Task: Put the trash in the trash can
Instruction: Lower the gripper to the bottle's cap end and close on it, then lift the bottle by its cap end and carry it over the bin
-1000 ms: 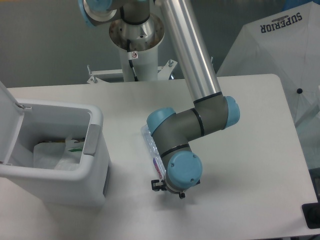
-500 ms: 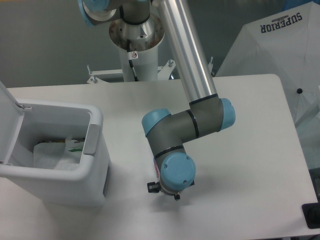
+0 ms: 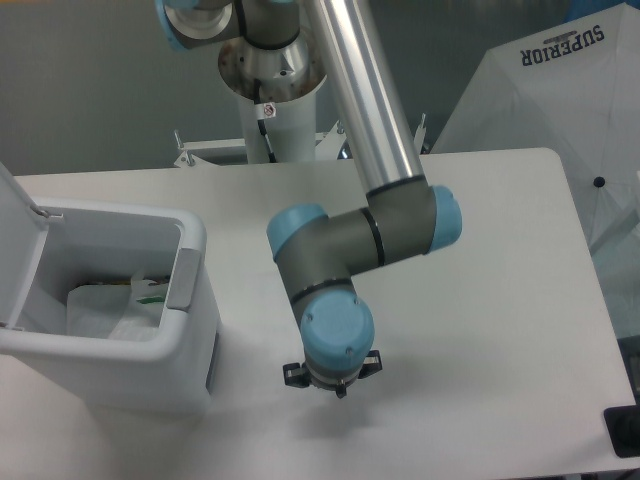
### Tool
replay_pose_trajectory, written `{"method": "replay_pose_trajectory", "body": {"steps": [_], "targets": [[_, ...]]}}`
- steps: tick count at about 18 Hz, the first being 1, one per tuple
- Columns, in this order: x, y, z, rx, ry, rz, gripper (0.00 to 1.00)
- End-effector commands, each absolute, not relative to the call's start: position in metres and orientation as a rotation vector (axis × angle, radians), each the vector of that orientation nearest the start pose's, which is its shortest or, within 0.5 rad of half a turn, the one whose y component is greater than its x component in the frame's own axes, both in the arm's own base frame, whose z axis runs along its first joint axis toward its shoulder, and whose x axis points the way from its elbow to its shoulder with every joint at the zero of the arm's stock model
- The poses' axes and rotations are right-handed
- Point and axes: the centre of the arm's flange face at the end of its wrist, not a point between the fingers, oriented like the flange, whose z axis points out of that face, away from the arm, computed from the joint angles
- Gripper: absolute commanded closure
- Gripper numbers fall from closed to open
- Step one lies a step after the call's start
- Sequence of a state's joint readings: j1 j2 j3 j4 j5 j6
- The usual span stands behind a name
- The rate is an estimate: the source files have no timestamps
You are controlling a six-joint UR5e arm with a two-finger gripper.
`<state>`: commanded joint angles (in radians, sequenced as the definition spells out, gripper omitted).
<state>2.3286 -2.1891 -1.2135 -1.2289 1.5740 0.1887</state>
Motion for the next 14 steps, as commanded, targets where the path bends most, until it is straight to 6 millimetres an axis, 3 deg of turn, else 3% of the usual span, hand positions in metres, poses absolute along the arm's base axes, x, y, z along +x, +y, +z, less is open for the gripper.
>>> {"method": "replay_pose_trajectory", "body": {"steps": [9,12,14], "targets": [[-0.419,0.643,0.431,-2.556,-0.760,0.195,1.00],[-0.423,0.645,0.469,-2.430,-0.703,0.215,1.00],[-0.427,0.634,0.508,-2.346,-0.668,0.196,1.00]]}}
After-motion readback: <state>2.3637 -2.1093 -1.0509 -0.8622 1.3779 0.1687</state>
